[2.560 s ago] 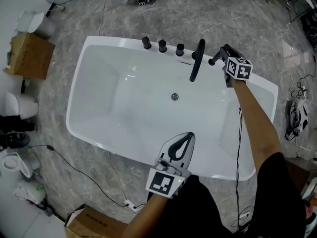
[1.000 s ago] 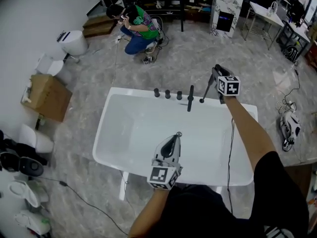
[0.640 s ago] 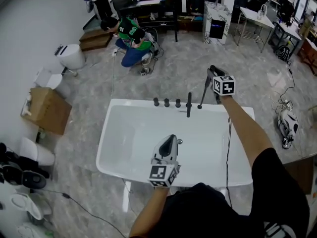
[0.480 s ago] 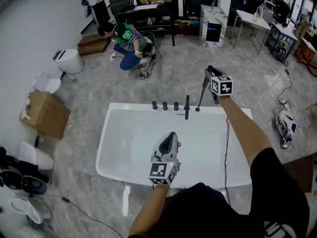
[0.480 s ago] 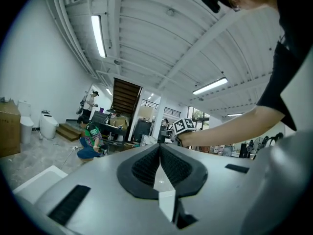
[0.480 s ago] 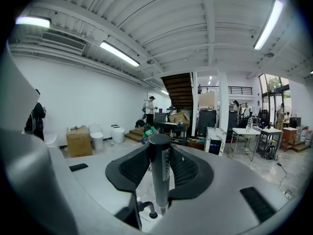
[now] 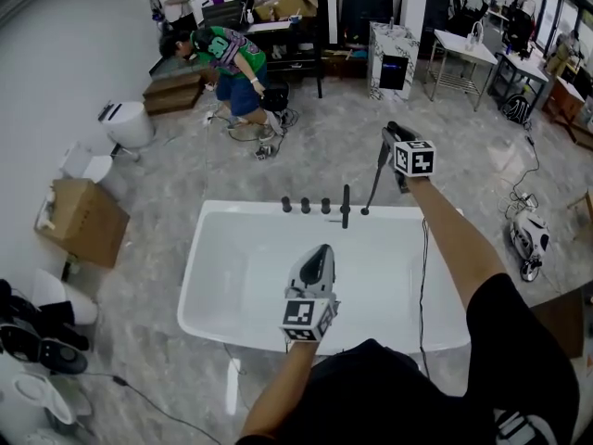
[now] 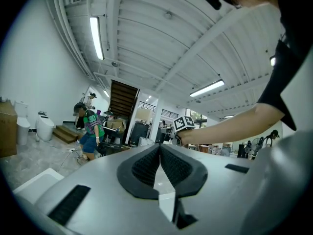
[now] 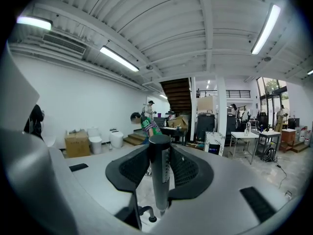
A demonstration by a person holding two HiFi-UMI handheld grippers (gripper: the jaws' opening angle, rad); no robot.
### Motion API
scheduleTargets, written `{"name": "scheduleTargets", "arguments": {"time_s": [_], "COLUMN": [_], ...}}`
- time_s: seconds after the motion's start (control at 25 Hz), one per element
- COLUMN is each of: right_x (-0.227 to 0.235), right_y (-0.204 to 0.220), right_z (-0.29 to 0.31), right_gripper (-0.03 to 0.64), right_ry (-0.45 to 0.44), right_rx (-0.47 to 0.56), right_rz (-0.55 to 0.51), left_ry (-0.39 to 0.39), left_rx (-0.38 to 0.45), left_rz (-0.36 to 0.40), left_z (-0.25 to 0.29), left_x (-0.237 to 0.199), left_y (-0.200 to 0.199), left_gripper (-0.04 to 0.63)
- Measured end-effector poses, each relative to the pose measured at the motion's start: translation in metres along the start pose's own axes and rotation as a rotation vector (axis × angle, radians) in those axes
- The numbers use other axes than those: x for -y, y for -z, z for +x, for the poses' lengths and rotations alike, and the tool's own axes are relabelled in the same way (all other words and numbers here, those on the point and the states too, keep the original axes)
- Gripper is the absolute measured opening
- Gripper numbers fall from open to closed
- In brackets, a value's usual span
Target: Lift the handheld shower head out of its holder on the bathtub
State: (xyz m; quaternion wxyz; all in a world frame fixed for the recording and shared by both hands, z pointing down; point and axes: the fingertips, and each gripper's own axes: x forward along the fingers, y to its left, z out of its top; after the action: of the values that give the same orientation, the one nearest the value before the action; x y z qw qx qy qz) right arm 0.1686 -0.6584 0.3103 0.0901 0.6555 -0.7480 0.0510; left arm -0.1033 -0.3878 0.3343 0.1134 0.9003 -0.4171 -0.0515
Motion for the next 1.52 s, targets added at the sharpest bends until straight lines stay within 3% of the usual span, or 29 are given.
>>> {"name": "scheduleTargets", "arguments": {"time_s": [0.52, 0.72, 0.88, 1.04, 1.52], "right_x": [0.004, 0.009, 0.013, 0.019, 0.033], "right_y": [-0.002, -0.001, 0.002, 0.006, 0.016], "right_z": [-0.010, -0.007, -0.009, -0.009, 0.000], "right_gripper": [0.121, 0.121, 0.121, 0.121, 0.121], "right_ry": [0.005, 0.006, 0.005, 0.000, -0.020], "right_rx": [-0.003, 0.004, 0.006, -0.001, -0.007], "right_rz": [0.007, 0.013, 0.022, 0.013, 0.006], "left_ry": [0.000, -0.019, -0.022, -0.027, -0.055], "left_rx": [-0.005, -0.026, 0.003, 0.010, 0.002], "left_rz": [0.055, 0.042, 0.045, -0.013, 0.004], "left_z": [-0.001, 0.000, 0.000, 0.003, 0.010], "left_x": [0.009, 0.007, 0.012, 0.015, 0.022], "left_y": [-0.010, -0.008, -0.010, -0.008, -0.003], "left_gripper": [0.005, 0.005, 0.005, 0.005, 0.005]}}
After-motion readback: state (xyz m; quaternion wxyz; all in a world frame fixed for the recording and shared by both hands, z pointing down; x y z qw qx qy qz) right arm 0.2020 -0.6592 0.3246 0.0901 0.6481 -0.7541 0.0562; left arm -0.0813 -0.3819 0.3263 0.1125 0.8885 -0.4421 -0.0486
